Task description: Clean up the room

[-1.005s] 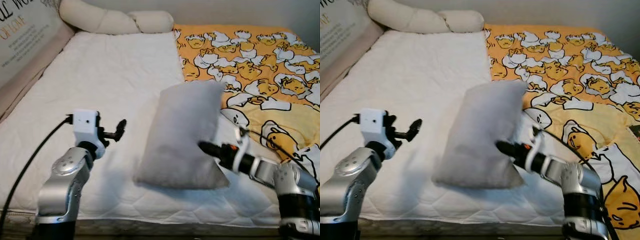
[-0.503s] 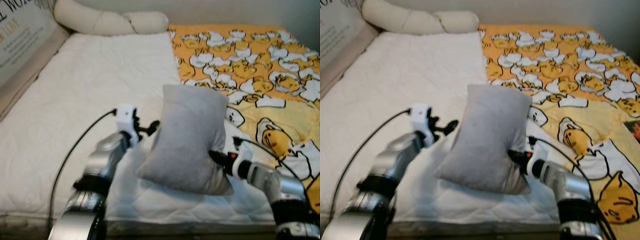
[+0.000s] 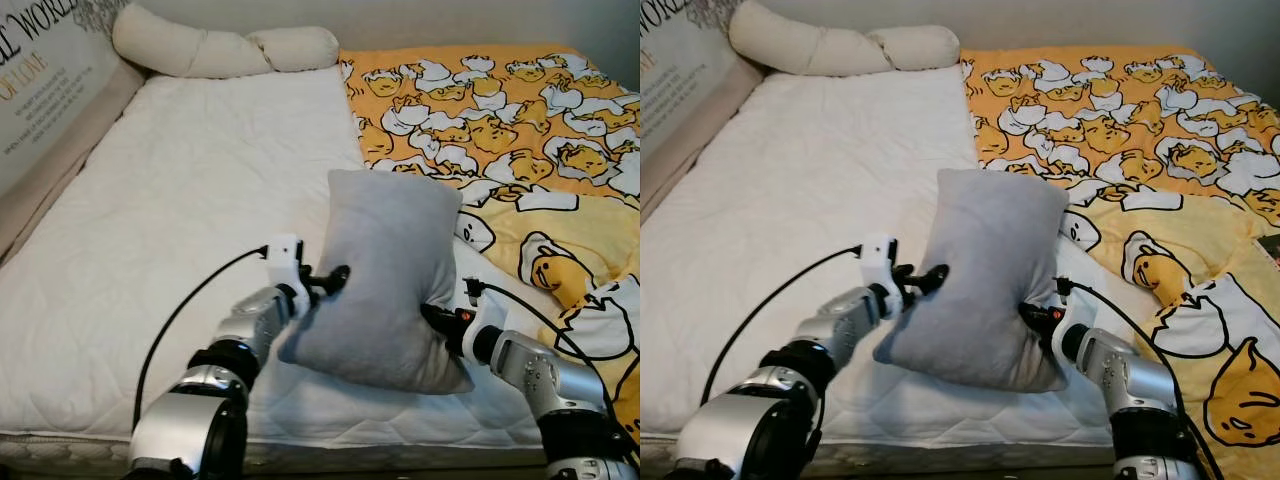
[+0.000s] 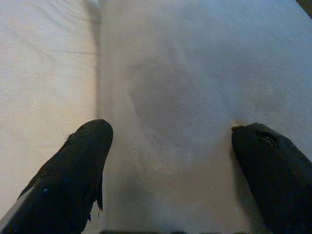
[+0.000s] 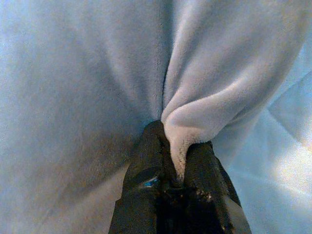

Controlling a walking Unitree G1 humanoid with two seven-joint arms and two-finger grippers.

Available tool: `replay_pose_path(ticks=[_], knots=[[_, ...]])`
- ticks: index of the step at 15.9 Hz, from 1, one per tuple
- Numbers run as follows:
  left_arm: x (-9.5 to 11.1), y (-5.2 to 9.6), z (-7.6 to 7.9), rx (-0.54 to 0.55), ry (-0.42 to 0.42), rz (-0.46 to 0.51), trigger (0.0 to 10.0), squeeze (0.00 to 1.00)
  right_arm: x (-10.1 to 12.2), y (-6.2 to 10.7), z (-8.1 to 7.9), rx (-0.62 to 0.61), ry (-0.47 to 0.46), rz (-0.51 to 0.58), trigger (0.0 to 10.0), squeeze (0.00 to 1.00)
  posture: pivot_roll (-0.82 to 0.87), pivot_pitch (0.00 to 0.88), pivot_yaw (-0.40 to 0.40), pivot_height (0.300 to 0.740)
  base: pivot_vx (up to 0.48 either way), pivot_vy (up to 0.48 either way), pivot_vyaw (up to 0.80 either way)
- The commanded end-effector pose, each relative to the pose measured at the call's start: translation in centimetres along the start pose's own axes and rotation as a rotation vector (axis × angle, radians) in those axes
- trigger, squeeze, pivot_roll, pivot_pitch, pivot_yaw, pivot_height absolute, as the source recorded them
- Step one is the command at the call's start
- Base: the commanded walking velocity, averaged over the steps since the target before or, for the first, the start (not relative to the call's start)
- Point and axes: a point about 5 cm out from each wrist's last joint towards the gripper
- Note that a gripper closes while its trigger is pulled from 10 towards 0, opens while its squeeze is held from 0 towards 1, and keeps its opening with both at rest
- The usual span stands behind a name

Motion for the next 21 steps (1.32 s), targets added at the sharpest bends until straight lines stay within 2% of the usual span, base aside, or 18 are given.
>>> replay_pose_path(ticks=[1,2,3,6,8,10,12,13,15,16,17,19,20,21], knots=[[-0.6,-0.1,0.1,-0.003,-0.011,-0.037,10.0,1.00,-0.1,0.0,0.0,-0.017,-0.004,0.013,10.0,0.16,-0.22,0.000,0.080,0.740,0.000,0.000,0.00],[-1.0,-0.1,0.0,0.018,-0.043,-0.046,10.0,1.00,0.0,0.1,0.4,-0.068,-0.011,0.051,10.0,1.00,-0.22,0.000,0.078,0.740,0.000,0.000,0.00],[-0.9,-0.1,-0.1,0.040,-0.051,-0.014,10.0,1.00,0.4,0.3,0.9,-0.108,-0.034,0.101,10.0,1.00,-0.22,0.000,0.078,0.740,0.000,0.000,0.00],[-0.9,-0.1,-0.1,0.013,-0.055,-0.031,10.0,1.00,1.2,0.9,2.1,-0.154,-0.134,0.216,10.0,1.00,-0.22,0.000,0.080,0.740,0.000,0.000,0.00],[-0.8,-0.1,-0.1,0.000,-0.062,-0.038,10.0,1.00,1.2,0.9,2.3,-0.158,-0.135,0.221,10.0,1.00,-0.22,0.000,0.080,0.740,0.000,0.000,0.00],[-0.5,-0.1,0.0,-0.018,-0.072,-0.030,10.0,1.00,1.8,1.0,3.0,-0.162,-0.128,0.305,10.0,1.00,-0.21,0.000,0.081,0.740,0.000,0.000,0.00],[-0.4,-0.1,0.0,-0.025,-0.052,-0.023,10.0,1.00,1.9,1.1,3.4,-0.154,-0.152,0.327,10.0,1.00,-0.20,0.000,0.080,0.740,0.000,0.000,0.00],[-0.4,-0.1,0.2,-0.041,-0.041,-0.023,10.0,1.00,2.0,1.3,4.4,-0.181,-0.202,0.344,10.0,1.00,-0.20,0.000,0.080,0.740,0.000,0.000,0.00],[-0.4,-0.2,0.5,-0.056,-0.034,-0.022,10.0,1.00,2.1,1.5,5.4,-0.252,-0.207,0.335,10.0,1.00,-0.20,0.000,0.080,0.740,0.000,0.000,0.00],[-0.3,-0.4,0.7,-0.056,-0.034,-0.019,10.0,1.00,2.2,1.6,5.9,-0.291,-0.233,0.358,10.0,1.00,-0.20,0.000,0.077,0.740,0.000,0.000,0.00],[-0.1,-0.6,1.1,-0.060,-0.006,-0.003,10.0,1.00,2.7,1.8,6.4,-0.302,-0.310,0.414,10.0,1.00,-0.20,0.000,0.077,0.740,0.000,0.000,0.00],[0.1,-0.7,1.5,-0.073,0.028,0.011,10.0,1.00,3.0,1.7,6.6,-0.286,-0.364,0.450,10.0,1.00,-0.21,0.000,0.079,0.740,0.000,0.000,0.00],[0.1,-1.0,2.1,-0.092,0.059,0.019,10.0,1.00,3.2,1.1,5.7,-0.166,-0.426,0.456,10.0,1.00,-0.21,0.000,0.086,0.740,0.000,0.000,0.00],[0.0,-1.1,2.3,-0.099,0.062,0.018,10.0,1.00,3.1,0.8,5.2,-0.122,-0.433,0.439,10.0,1.00,-0.21,0.000,0.090,0.740,0.000,0.000,0.00]])
Point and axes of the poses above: a point about 5 cm out from each wrist's last joint towards the gripper, its own y axis pointing back from the gripper into the wrist, its own x axis along the axis of the wrist's last joint, z = x × y, and after that the axes turned 10 degrees about y, right-handed
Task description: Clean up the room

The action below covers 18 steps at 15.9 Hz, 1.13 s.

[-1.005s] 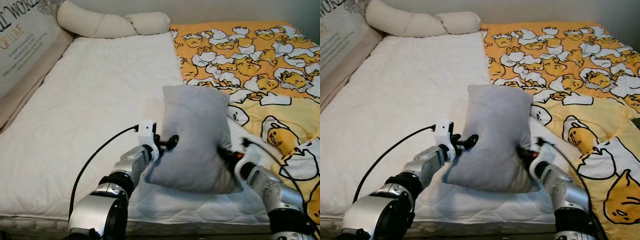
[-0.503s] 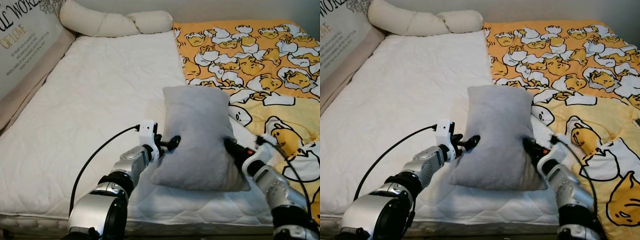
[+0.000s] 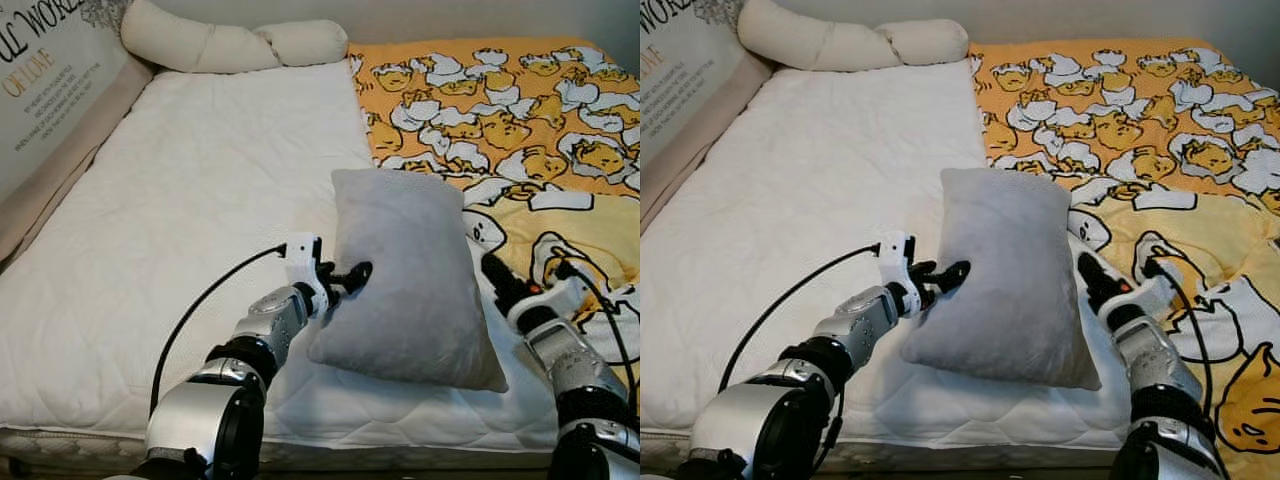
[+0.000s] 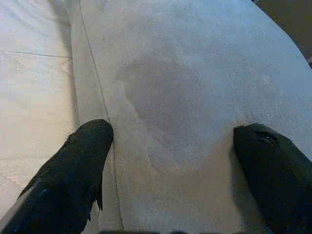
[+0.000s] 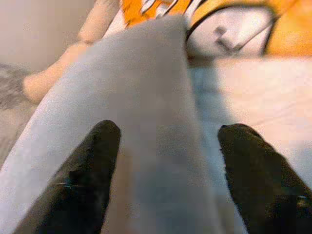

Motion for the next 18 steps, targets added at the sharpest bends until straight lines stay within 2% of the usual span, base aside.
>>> replay_pose_path(ticks=[1,3,5,6,7,8,9,10,14,16,18], knots=[[0.0,-0.2,0.3,-0.003,0.011,-0.011,10.0,1.00,-0.5,-0.3,-0.7,0.042,-0.017,-0.029,10.0,1.00,-0.21,0.000,0.090,0.740,0.000,0.000,0.00],[-1.0,-0.4,0.9,-0.022,-0.028,-0.063,10.0,1.00,-3.9,-0.5,-2.2,0.163,-0.015,-0.257,10.0,1.00,-0.22,0.000,0.098,0.740,0.000,0.000,0.00],[-1.5,-0.4,0.6,0.016,-0.048,-0.077,10.0,1.00,-5.2,-0.5,-2.4,0.159,0.020,-0.331,10.0,1.00,-0.22,0.000,0.091,0.740,0.000,0.000,0.00],[-1.7,-0.2,0.3,0.045,-0.016,-0.066,10.0,1.00,-5.9,-0.5,-2.4,0.133,0.058,-0.366,10.0,1.00,-0.22,0.000,0.088,0.740,0.000,0.000,0.00],[-1.9,-0.2,0.3,0.031,0.026,-0.071,10.0,1.00,-6.4,-0.5,-2.7,0.139,0.044,-0.382,10.0,1.00,-0.22,0.000,0.083,0.740,0.000,0.000,0.00],[-2.1,-0.2,0.4,0.014,0.025,-0.087,9.5,0.67,-6.7,-0.5,-2.8,0.144,0.066,-0.395,6.3,0.00,-0.21,0.000,0.077,0.740,0.000,0.000,0.00],[-2.4,-0.1,0.4,0.007,0.010,-0.109,3.7,0.00,-7.0,-0.5,-3.2,0.168,0.060,-0.411,0.0,0.00,-0.21,0.000,0.069,0.740,0.000,0.000,0.00],[-2.6,-0.1,0.4,0.001,0.022,-0.121,0.0,0.00,-7.3,-0.5,-3.4,0.187,0.069,-0.427,0.0,0.00,-0.21,0.000,0.065,0.740,0.000,0.000,0.00],[-2.6,-0.1,0.4,-0.003,0.028,-0.100,0.0,0.00,-7.6,-0.5,-3.7,0.197,0.074,-0.439,0.0,0.00,-0.21,0.000,0.058,0.740,0.000,0.000,0.00],[-3.0,0.0,0.3,0.011,-0.026,-0.145,0.0,0.00,-7.6,-0.7,-4.0,0.203,0.083,-0.453,0.0,0.00,-0.20,0.000,0.057,0.740,0.000,0.000,0.00],[-2.9,0.0,0.3,-0.013,-0.017,-0.142,0.0,0.00,-7.8,-0.9,-4.4,0.205,0.134,-0.456,0.0,0.00,-0.22,0.000,0.068,0.740,0.000,0.000,0.00]])
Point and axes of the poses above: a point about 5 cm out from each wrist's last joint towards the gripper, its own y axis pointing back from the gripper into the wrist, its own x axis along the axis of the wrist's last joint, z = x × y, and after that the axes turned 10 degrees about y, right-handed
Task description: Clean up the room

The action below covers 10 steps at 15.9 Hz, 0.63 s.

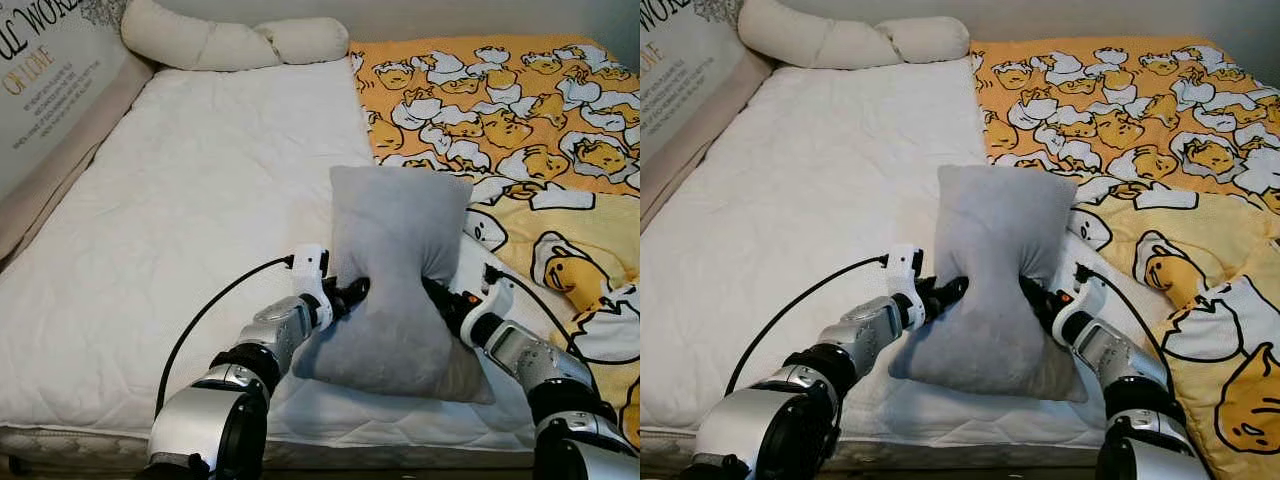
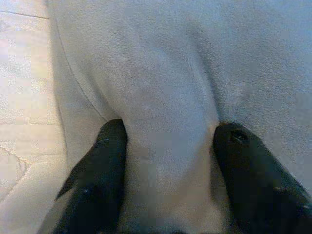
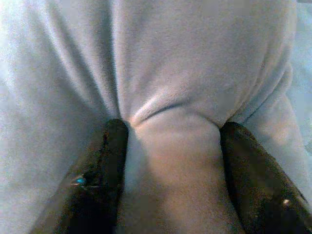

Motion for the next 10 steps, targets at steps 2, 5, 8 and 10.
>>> replay_pose_path(ticks=[2,5,8,10], knots=[[-1.0,0.0,0.3,-0.042,-0.005,-0.040,0.0,0.00,-2.2,-1.1,-1.6,0.041,-0.004,-0.099,0.0,0.00,-0.21,0.000,0.065,0.740,0.000,0.000,0.00],[-1.1,0.3,-0.5,-0.007,0.010,-0.045,0.0,0.00,-2.3,-1.3,-2.0,0.047,0.024,-0.098,0.0,0.00,-0.21,0.000,0.079,0.740,0.000,0.000,0.00],[-1.1,0.4,-0.4,-0.029,0.024,-0.037,0.0,0.00,-2.5,-1.5,-2.1,0.017,0.061,-0.102,0.0,0.00,-0.20,0.000,0.077,0.740,0.000,0.000,0.00],[-1.0,0.4,-0.4,-0.039,0.031,-0.027,0.0,0.00,-2.5,-1.7,-2.4,0.027,0.063,-0.085,0.0,0.00,-0.20,0.000,0.077,0.740,0.000,0.000,0.00]])
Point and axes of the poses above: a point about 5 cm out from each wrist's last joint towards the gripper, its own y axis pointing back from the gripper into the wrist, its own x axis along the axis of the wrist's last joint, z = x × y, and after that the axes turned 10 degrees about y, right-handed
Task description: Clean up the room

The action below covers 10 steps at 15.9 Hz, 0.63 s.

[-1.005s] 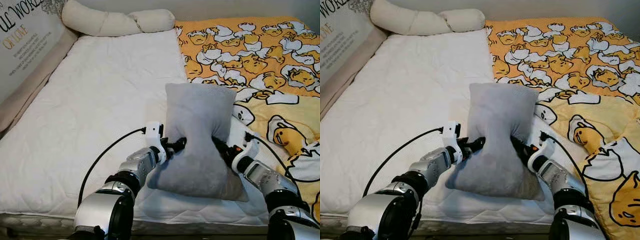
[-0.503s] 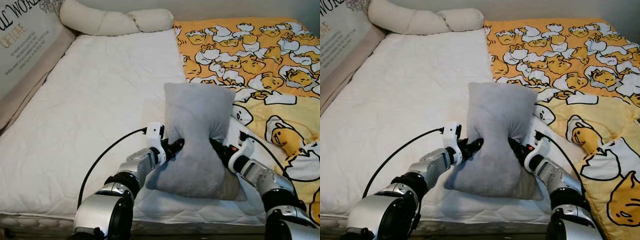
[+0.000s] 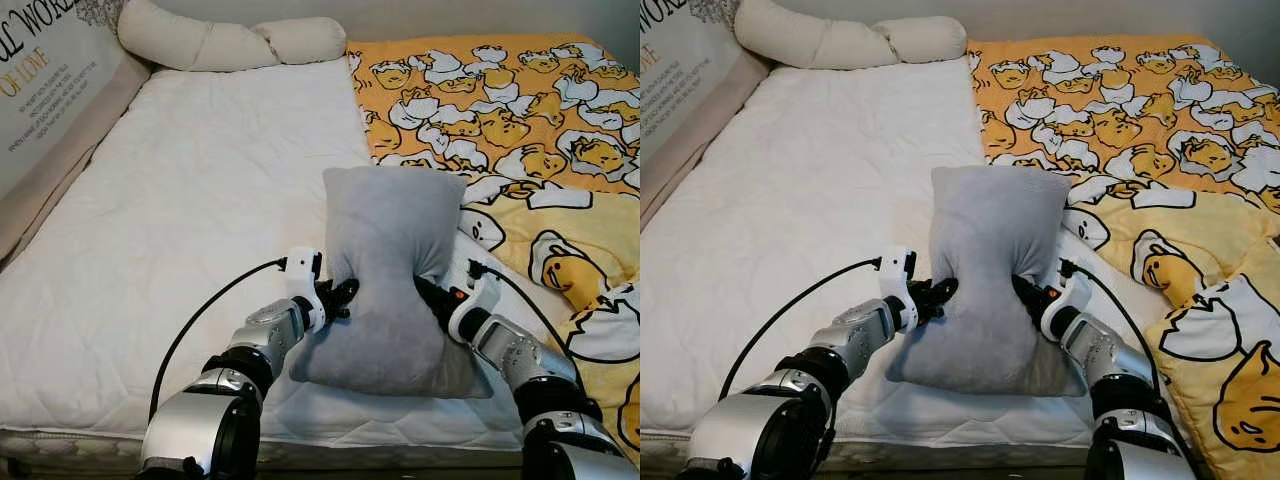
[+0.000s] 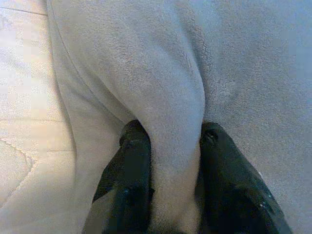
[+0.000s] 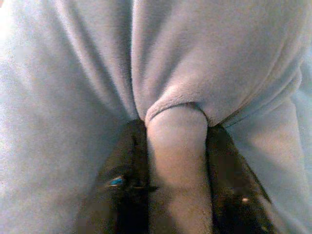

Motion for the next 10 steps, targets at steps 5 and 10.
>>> replay_pose_path(ticks=[5,10], knots=[[-0.58,-0.12,0.32,-0.023,0.041,-0.015,0.0,0.00,-1.89,-0.92,-0.87,-0.036,-0.050,-0.066,0.0,0.00,-0.19,0.000,0.074,0.740,0.000,0.000,0.00],[-0.33,0.05,-0.27,0.032,0.079,-0.007,0.0,0.00,-1.44,-1.28,-1.24,-0.045,-0.049,-0.046,0.0,0.00,-0.19,0.000,0.082,0.740,0.000,0.000,0.00]])
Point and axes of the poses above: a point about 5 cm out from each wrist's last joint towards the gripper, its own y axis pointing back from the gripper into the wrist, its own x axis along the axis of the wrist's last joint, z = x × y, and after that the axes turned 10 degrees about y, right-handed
